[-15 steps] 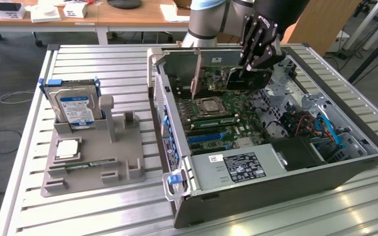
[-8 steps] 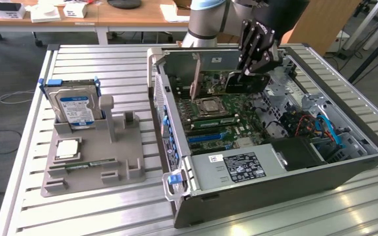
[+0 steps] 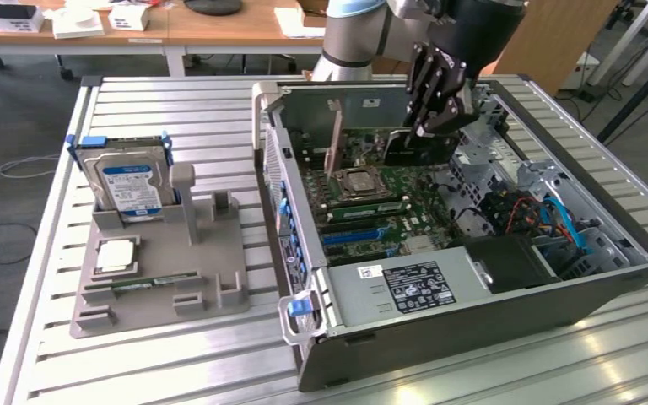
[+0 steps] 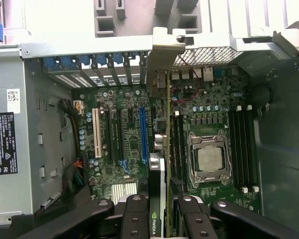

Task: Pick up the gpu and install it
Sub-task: 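Insert the gpu into the slot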

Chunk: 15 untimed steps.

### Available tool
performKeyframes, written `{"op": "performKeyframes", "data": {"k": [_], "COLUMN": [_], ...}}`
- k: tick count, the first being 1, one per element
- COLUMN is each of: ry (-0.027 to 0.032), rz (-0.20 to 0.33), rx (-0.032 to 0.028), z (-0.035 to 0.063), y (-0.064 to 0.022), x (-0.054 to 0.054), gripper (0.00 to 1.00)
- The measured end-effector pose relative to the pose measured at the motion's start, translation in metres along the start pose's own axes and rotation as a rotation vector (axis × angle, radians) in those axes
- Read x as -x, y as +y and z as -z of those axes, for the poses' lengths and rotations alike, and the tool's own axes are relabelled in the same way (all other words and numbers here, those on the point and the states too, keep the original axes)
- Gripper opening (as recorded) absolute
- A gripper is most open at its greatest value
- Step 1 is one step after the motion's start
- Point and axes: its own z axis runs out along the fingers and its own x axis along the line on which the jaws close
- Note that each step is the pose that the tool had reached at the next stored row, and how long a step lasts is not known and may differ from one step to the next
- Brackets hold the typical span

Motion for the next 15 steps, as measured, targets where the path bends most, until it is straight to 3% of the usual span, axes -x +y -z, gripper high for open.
{"op": "performKeyframes", "data": {"k": [15], "ry": [0.0001], "rz": [0.000], "rx": [0.0001], "z": [-0.0209], "y": [-0.0020], "x": [-0.001], "gripper": [0.27]}}
